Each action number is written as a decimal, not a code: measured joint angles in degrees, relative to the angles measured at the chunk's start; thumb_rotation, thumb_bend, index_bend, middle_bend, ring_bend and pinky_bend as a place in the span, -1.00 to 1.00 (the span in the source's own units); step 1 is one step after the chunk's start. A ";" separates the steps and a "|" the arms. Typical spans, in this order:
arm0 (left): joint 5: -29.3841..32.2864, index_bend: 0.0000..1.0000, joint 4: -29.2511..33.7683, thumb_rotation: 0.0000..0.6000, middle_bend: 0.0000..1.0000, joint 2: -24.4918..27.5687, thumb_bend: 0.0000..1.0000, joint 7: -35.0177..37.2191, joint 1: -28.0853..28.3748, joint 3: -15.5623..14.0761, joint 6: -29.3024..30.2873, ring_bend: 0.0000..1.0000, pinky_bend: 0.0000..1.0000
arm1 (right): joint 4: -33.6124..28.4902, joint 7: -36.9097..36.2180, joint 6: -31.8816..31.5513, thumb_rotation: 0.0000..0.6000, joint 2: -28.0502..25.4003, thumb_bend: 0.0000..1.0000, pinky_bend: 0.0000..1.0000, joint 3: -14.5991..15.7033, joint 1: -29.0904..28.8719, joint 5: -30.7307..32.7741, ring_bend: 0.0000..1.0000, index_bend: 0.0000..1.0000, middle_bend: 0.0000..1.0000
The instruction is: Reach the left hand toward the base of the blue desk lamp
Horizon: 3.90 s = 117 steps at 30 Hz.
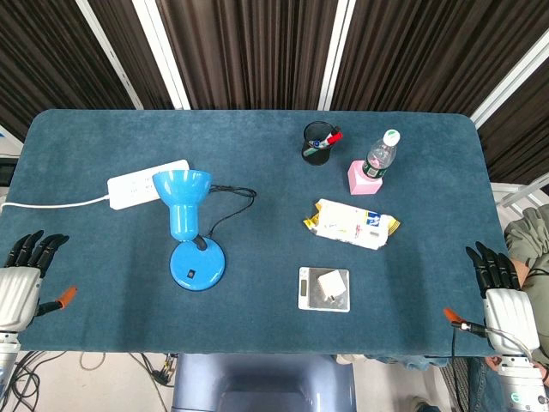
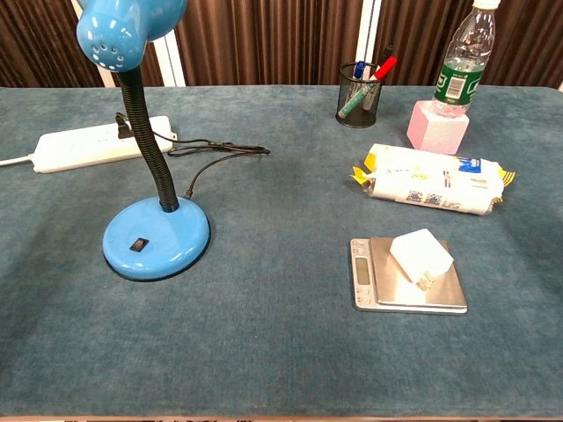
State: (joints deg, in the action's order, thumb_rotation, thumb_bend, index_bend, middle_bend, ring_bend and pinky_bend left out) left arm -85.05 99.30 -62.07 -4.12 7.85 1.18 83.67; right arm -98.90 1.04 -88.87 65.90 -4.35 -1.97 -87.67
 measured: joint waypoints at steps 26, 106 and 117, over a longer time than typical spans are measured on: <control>-0.52 -0.74 0.31 1.00 -0.76 0.52 -0.57 -0.01 -0.12 -0.05 -0.78 -0.94 -0.79 | -0.65 0.82 0.12 1.00 0.12 -0.78 -1.00 -0.28 0.07 1.00 -0.92 -1.00 -0.96; 11.20 -0.86 -6.33 1.00 0.48 -19.88 0.03 -20.25 18.82 -2.86 -32.54 0.61 0.72 | -2.02 1.29 0.42 1.00 -0.12 -0.78 -1.00 -1.46 0.37 4.23 -0.92 -1.00 -0.96; 10.91 -0.86 -6.65 1.00 0.37 -20.33 0.02 -22.21 18.98 -2.57 -29.75 0.51 0.65 | -2.17 1.57 0.47 1.00 0.06 -0.78 -1.00 -1.59 0.33 4.48 -0.92 -1.00 -0.96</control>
State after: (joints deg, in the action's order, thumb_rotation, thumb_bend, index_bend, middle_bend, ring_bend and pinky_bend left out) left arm -74.15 92.66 -82.39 -26.33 26.84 -1.39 53.92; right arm -101.06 2.62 -88.40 65.96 -5.94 -1.64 -83.19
